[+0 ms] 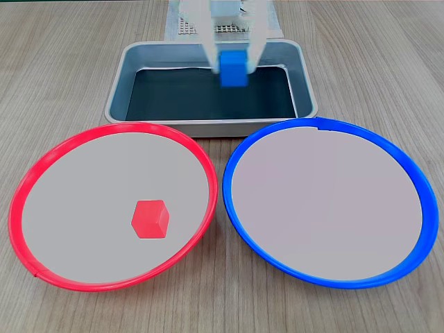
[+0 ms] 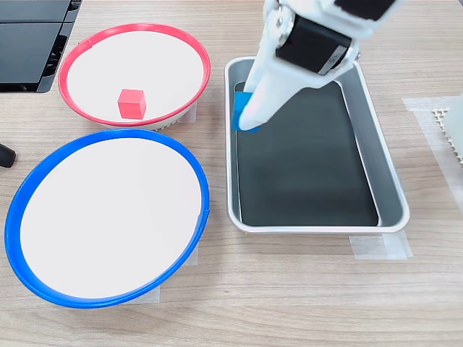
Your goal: Move two blocks tray to matching dishes
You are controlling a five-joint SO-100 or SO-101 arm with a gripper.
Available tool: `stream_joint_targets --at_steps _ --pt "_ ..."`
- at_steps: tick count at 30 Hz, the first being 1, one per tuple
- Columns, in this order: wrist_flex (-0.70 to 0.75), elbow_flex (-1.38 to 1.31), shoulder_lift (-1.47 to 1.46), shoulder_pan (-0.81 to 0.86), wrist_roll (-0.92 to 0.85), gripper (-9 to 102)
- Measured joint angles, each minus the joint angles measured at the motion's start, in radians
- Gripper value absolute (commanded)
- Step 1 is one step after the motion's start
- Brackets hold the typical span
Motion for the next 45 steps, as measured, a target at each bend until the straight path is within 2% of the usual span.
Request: stream_joint_targets --at_steps 2,4,8,10,14,19,20,21,22,23,28,30,31,35,42,45 --pt "-0.051 -0.083 -0.037 -0.072 0.206 0" --pt "-0.178 -0.103 -0.109 -0.104 0.373 0" --pt "-0.529 -0.063 -0.299 -0.140 0.446 0" --pt "-0.678 -0.064 -0.411 -0.124 0.446 5" --pt "-0.759 -0.064 -0.497 -0.133 0.416 23" --pt "-0.801 -0.043 -0.485 -0.123 0.399 28" --pt "-0.805 -0.026 -0.469 -0.123 0.405 27" --pt "-0.822 -0.002 -0.443 -0.123 0.414 17" --pt "-0.844 0.025 -0.414 -0.123 0.426 2" --pt "-0.864 0.052 -0.377 -0.123 0.440 0" --pt "-0.986 0.232 -0.106 -0.094 0.661 -1" --pt "-1.071 0.337 0.034 -0.038 0.839 -1" --pt "-1.111 0.422 0.149 0.003 1.019 -1" --pt "-1.097 0.650 0.434 0.044 1.246 -1" --pt "-0.920 1.092 0.985 0.069 1.235 -1" --pt "-0.756 1.140 1.147 0.069 1.230 -1"
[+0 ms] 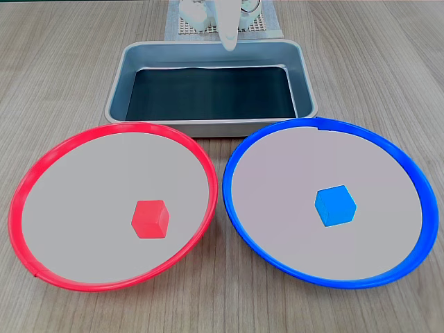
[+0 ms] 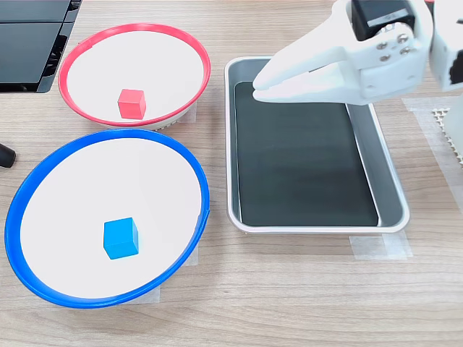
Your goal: Move two blocks tray to matching dishes
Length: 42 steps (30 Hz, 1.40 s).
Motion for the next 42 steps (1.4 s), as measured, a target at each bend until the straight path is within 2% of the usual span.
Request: stream_joint_targets --at_steps 10,15,24,26,42 --pt "0.430 0.002 0.278 -0.018 0.028 -1" --pt "0.615 0.002 0.288 0.032 0.072 0" --pt "0.635 0.002 0.288 0.052 0.110 4" --pt "0.635 0.002 0.288 0.052 0.110 0" --pt "0.635 0.002 0.288 0.052 0.110 0"
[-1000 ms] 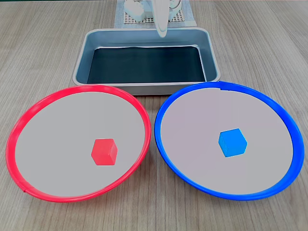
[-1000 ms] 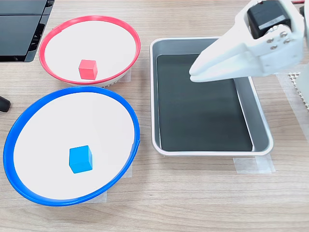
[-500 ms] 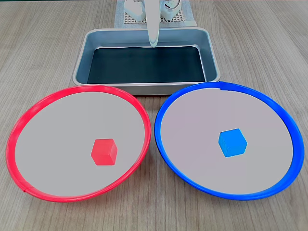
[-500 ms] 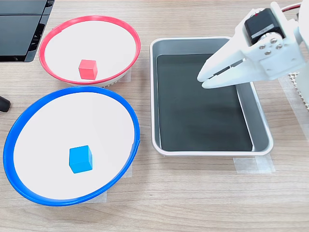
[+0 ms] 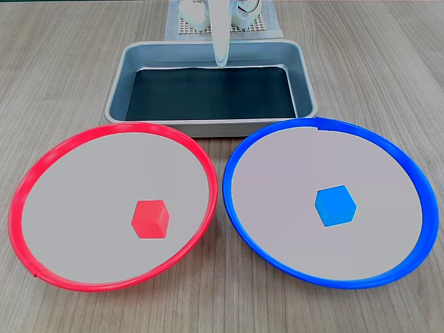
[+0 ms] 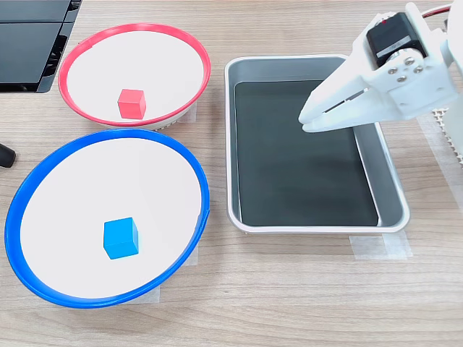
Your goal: Move two blocks tray to matching dishes
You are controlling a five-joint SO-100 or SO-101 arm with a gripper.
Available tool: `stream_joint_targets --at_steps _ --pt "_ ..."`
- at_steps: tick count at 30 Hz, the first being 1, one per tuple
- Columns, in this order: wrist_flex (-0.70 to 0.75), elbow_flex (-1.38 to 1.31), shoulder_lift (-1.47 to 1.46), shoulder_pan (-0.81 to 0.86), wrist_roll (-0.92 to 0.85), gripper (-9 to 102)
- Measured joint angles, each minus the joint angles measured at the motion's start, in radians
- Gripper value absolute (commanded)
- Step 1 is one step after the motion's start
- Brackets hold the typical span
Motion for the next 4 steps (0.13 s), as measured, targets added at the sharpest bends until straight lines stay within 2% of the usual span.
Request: stream_joint_targets --at_steps 4 --pt "0.000 0.000 0.000 0.000 0.000 0"
